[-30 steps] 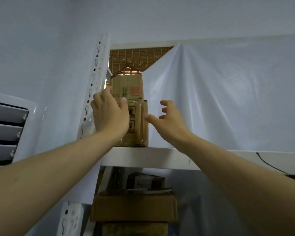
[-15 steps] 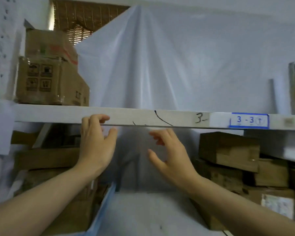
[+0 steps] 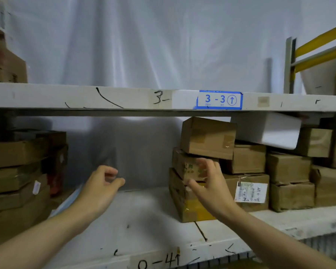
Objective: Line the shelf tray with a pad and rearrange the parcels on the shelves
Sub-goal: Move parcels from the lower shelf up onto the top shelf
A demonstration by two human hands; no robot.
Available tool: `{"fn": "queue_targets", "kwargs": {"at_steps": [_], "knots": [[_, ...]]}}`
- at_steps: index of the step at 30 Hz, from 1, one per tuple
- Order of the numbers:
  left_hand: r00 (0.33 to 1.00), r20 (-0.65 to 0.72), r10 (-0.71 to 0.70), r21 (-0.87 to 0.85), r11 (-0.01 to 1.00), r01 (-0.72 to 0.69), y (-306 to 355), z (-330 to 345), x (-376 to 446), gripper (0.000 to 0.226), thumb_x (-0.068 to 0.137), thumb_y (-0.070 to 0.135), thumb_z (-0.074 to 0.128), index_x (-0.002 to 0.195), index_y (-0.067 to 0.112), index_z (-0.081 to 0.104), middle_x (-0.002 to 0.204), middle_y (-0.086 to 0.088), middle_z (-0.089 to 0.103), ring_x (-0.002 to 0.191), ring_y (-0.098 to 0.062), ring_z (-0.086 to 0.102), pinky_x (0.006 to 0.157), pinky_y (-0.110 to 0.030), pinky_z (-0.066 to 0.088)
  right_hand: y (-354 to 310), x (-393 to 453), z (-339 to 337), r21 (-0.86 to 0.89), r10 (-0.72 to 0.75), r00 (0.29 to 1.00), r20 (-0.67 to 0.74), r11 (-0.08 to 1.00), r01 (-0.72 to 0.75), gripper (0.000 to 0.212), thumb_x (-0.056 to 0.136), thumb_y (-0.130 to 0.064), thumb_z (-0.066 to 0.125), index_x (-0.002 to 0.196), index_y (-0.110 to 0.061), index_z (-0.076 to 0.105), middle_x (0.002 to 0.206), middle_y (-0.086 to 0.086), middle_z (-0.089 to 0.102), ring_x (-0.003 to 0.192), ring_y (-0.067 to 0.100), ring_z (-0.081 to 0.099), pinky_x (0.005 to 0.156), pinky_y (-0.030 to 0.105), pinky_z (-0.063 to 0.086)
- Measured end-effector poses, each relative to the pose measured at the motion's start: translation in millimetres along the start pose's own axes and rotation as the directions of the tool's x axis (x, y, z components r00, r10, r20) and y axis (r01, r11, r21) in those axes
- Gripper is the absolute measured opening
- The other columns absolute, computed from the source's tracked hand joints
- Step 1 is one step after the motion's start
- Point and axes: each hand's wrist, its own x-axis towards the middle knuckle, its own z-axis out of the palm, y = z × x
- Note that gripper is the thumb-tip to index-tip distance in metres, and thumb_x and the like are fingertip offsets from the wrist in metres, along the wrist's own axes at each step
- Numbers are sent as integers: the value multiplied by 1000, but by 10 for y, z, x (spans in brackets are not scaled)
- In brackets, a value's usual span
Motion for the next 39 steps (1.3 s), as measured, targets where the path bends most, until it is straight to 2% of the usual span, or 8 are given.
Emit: {"fn": "queue_targets", "kwargs": {"at_steps": [7, 12, 21, 23, 26, 30, 33, 39], "knots": [[970, 240, -45, -233, 967, 102, 263, 670, 425, 40, 93, 20, 67, 129, 11, 52, 106, -5, 61, 94, -22, 63, 91, -45, 54, 455, 408, -305, 333, 379, 909, -176, 892, -307, 76, 83, -49, 75, 143, -22, 36, 140, 6, 44, 120, 23, 54, 104, 43, 49], [914, 405, 12, -309, 943, 125, 602, 1151, 711, 69, 92, 48, 61, 149, 17, 38, 138, -6, 52, 116, -22, 59, 101, -41, 50, 633, 792, -603, 424, 510, 815, -276, 825, -374, 92, 83, -60, 70, 155, -26, 25, 156, 7, 35, 134, 31, 44, 108, 47, 40], [863, 505, -2, -425, 869, 251, 1123, 1569, 1205, 86, 83, 76, 49, 154, 32, 27, 158, -4, 34, 141, -33, 35, 115, -57, 29, 521, 1416, -679, 485, 494, 835, -242, 807, -336, 85, 87, -68, 58, 157, -33, 24, 161, 4, 32, 142, 32, 37, 113, 58, 34], [855, 518, -27, -473, 824, 313, 1192, 1596, 1256, 60, 87, 71, 48, 125, 24, 55, 128, -10, 58, 113, -34, 56, 98, -50, 46, 494, 1501, -644, 496, 523, 824, -217, 786, -368, 86, 87, -69, 56, 157, -32, 24, 160, 4, 32, 141, 33, 36, 113, 59, 34], [811, 580, -75, -474, 779, 410, 1281, 1599, 1256, 46, 90, 66, 48, 76, 22, 51, 69, -10, 62, 63, -31, 62, 77, -43, 50, 477, 1550, -571, 502, 543, 825, -159, 763, -406, 96, 81, -74, 59, 158, -32, 21, 161, 4, 31, 141, 35, 36, 113, 59, 34], [767, 636, -92, -448, 765, 463, 1272, 1623, 1326, 64, 72, 83, 54, 103, 27, 59, 104, -15, 63, 93, -38, 60, 83, -55, 50, 458, 1545, -492, 518, 465, 879, -106, 781, -350, 81, 84, -67, 62, 151, -31, 34, 147, 1, 47, 124, 28, 49, 109, 56, 42], [778, 617, -122, -481, 723, 496, 1269, 1582, 1299, 67, 73, 83, 55, 105, 24, 60, 100, -15, 65, 91, -38, 62, 67, -48, 51, 436, 1500, -457, 492, 373, 922, -102, 824, -279, 71, 87, -60, 64, 148, -32, 40, 140, -3, 54, 122, 24, 53, 109, 53, 44], [827, 533, -180, -590, 622, 515, 1274, 1486, 1149, 67, 71, 80, 61, 110, 25, 63, 105, -16, 71, 96, -40, 67, 83, -57, 55, 412, 1340, -459, 503, 180, 983, -42, 854, -135, 55, 90, -47, 67, 139, -36, 45, 123, -11, 62, 114, 15, 60, 95, 39, 51]]}}
